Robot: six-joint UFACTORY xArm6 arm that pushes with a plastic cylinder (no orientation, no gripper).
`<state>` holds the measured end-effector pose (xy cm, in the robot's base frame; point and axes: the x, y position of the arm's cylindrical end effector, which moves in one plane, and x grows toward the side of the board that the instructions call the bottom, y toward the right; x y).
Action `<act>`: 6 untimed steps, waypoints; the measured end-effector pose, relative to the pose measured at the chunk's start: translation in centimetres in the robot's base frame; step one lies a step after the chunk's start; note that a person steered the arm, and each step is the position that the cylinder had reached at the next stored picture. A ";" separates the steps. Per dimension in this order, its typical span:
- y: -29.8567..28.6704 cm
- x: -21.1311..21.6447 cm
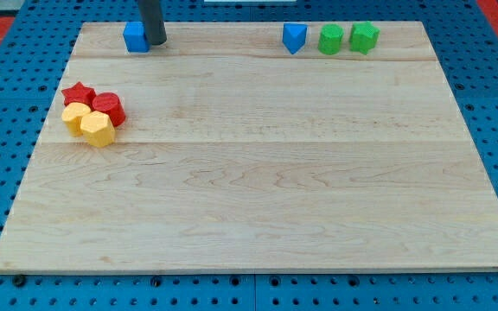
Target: Place your arm right to the green star
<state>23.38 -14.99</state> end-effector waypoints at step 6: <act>42.2 1.7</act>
